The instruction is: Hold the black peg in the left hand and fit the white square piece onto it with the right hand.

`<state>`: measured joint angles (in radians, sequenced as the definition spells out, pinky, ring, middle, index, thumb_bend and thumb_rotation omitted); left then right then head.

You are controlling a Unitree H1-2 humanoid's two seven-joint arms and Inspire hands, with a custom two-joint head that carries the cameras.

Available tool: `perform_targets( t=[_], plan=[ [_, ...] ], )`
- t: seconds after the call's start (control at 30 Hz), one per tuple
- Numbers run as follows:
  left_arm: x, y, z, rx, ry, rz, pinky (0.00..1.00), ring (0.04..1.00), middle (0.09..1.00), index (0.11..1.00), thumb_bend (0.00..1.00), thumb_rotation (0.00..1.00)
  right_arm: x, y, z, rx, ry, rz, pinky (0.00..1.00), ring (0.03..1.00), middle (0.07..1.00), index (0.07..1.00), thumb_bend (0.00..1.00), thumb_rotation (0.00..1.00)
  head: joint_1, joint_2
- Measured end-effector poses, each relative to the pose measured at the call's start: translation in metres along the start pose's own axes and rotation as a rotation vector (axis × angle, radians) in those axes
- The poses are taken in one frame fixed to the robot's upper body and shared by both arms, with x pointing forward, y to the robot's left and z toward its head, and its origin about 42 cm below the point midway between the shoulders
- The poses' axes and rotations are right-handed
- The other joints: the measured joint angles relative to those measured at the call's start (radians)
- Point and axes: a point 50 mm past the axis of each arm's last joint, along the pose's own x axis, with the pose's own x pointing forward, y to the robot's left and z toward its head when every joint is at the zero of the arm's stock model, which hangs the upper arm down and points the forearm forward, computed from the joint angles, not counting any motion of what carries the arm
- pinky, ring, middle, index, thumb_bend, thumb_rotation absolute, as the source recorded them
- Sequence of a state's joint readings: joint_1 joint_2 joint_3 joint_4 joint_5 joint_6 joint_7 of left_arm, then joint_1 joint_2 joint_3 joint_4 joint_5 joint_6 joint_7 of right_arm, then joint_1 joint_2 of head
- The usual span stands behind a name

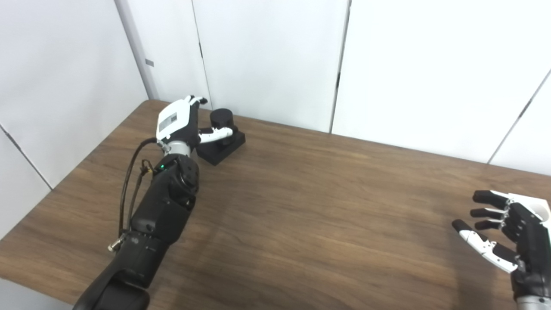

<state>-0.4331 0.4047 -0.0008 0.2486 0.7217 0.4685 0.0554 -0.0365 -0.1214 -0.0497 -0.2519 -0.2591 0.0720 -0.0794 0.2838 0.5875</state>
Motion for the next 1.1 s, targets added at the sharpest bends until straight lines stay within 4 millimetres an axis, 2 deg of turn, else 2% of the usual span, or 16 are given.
perform_targets(
  t=[0.17,0.27,0.37,0.77,1.1],
  plan=[
    [0.004,-0.008,-0.008,0.037,0.034,-0.054,0.86,0.972,0.955,0.829,0.95,0.54,0.0,0.001,0.0,-0.003,-0.001,0.002,0.45,0.578,0.665,0.622,0.48,0.0,-0.003,0.002],
    [0.006,-0.009,-0.009,0.043,0.043,-0.081,0.84,0.967,0.95,0.825,0.95,0.55,0.0,0.001,0.0,-0.003,-0.001,0.002,0.46,0.571,0.66,0.618,0.48,0.0,-0.003,0.005],
    [0.009,-0.01,-0.008,0.05,0.05,-0.086,0.82,0.96,0.947,0.825,0.94,0.55,0.0,0.001,0.001,-0.006,-0.003,0.002,0.46,0.572,0.66,0.622,0.47,0.0,-0.006,0.003],
    [0.014,-0.025,-0.018,0.095,0.101,-0.126,0.86,0.975,0.954,0.832,0.93,0.52,0.0,0.0,0.002,-0.002,-0.006,-0.001,0.48,0.576,0.668,0.629,0.48,0.0,-0.009,0.006],
    [0.015,-0.034,-0.021,0.113,0.115,-0.138,0.84,0.971,0.946,0.824,0.94,0.53,-0.002,-0.001,0.004,-0.001,-0.012,-0.004,0.48,0.579,0.666,0.628,0.47,0.0,-0.018,0.011]
  ],
)
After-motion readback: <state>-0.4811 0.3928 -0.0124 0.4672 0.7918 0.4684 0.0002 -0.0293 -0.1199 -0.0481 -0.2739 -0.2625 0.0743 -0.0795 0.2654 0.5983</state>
